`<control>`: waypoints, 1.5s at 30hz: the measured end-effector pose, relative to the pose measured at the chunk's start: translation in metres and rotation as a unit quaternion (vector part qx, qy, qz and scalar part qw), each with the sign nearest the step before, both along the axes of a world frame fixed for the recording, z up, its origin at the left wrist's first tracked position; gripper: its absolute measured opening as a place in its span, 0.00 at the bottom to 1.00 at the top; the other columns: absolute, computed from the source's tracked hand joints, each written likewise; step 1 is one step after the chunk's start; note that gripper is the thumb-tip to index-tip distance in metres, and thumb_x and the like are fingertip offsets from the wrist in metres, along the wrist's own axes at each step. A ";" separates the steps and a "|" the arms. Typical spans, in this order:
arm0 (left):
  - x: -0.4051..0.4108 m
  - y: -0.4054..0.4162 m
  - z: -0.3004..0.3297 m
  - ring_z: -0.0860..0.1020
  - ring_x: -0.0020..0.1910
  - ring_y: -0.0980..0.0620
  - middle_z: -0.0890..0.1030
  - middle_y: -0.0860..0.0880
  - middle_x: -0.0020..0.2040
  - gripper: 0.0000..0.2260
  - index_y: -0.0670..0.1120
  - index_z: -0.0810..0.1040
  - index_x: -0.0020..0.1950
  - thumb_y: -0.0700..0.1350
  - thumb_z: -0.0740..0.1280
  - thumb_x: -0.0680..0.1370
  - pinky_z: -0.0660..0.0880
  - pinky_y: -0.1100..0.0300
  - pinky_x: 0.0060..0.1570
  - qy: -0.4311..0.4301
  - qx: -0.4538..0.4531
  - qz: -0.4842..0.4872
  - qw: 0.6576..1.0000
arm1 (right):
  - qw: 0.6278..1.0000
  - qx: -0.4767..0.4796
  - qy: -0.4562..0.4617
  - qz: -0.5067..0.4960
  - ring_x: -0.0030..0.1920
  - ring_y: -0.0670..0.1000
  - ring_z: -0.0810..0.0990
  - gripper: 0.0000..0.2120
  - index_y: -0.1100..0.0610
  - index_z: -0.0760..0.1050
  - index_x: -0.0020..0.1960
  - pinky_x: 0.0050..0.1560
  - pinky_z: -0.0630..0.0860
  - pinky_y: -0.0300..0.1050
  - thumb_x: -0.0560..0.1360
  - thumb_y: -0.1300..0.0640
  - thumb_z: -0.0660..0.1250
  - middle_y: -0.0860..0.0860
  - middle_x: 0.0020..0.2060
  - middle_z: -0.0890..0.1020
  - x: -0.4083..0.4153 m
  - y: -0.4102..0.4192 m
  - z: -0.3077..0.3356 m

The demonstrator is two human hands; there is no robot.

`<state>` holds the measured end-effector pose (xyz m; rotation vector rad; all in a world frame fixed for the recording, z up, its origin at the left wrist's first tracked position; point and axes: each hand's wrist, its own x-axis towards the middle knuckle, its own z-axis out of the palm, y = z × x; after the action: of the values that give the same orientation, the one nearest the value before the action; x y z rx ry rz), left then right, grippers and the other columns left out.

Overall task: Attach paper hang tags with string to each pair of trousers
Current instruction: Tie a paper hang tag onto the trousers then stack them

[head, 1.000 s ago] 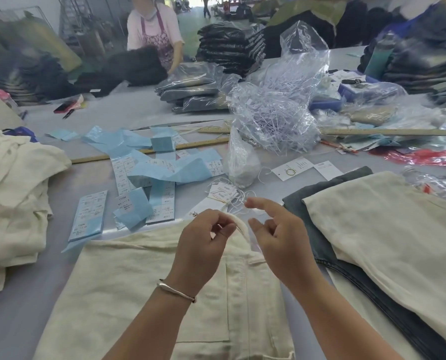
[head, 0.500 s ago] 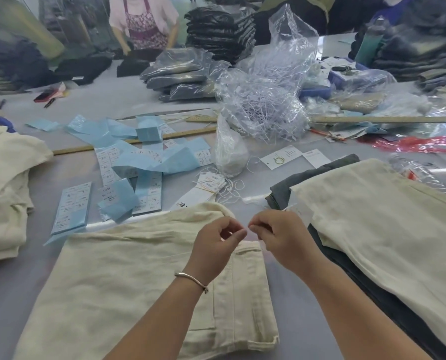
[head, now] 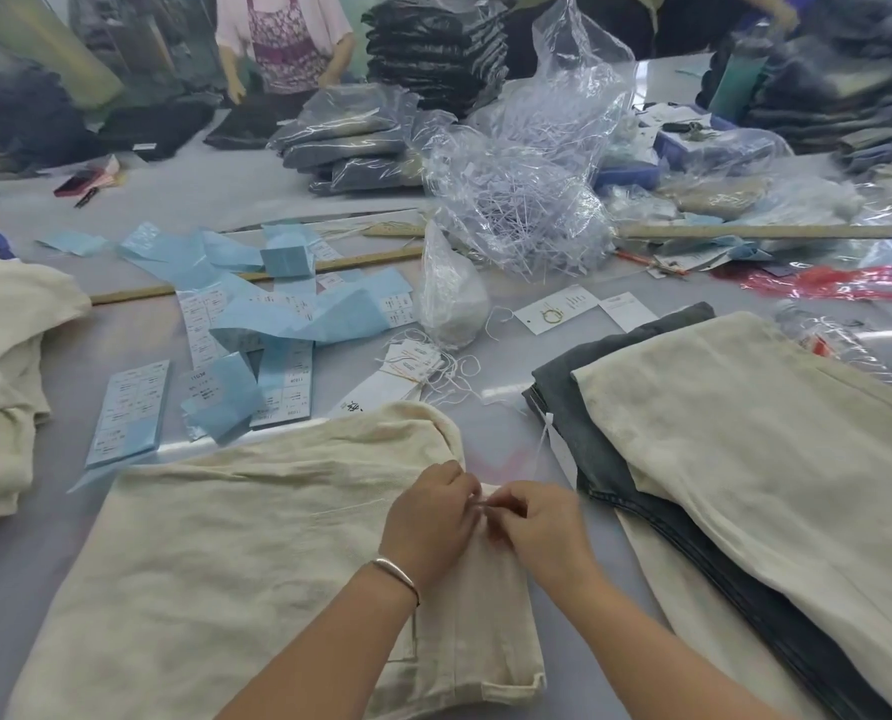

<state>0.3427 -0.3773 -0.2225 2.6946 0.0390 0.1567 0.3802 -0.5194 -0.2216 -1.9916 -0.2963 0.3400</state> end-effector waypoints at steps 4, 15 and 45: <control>0.006 -0.001 0.001 0.75 0.54 0.47 0.77 0.45 0.53 0.10 0.41 0.79 0.52 0.46 0.61 0.81 0.71 0.55 0.50 -0.002 0.034 0.003 0.999 | 0.996 -0.065 -0.059 -0.033 0.37 0.46 0.79 0.05 0.50 0.80 0.38 0.41 0.74 0.44 0.72 0.58 0.71 0.44 0.32 0.81 -0.003 0.006 -0.002; 0.027 0.010 0.017 0.71 0.34 0.53 0.76 0.50 0.31 0.06 0.42 0.79 0.38 0.37 0.68 0.76 0.68 0.60 0.38 0.157 -0.318 0.150 0.923 | 0.963 0.004 -0.007 -0.271 0.41 0.53 0.79 0.01 0.57 0.83 0.41 0.40 0.69 0.43 0.70 0.61 0.73 0.49 0.39 0.77 -0.016 0.048 -0.012; 0.028 0.011 0.002 0.73 0.24 0.60 0.79 0.51 0.28 0.05 0.40 0.82 0.41 0.34 0.70 0.75 0.71 0.69 0.28 0.113 -0.537 0.254 0.797 | 0.946 0.175 0.113 -0.250 0.43 0.44 0.83 0.08 0.54 0.79 0.45 0.44 0.75 0.35 0.71 0.65 0.73 0.48 0.41 0.84 -0.018 0.042 -0.017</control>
<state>0.3708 -0.3661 -0.2201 1.4833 0.7038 -0.0379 0.3620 -0.4778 -0.2382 -1.5886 0.2808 0.1695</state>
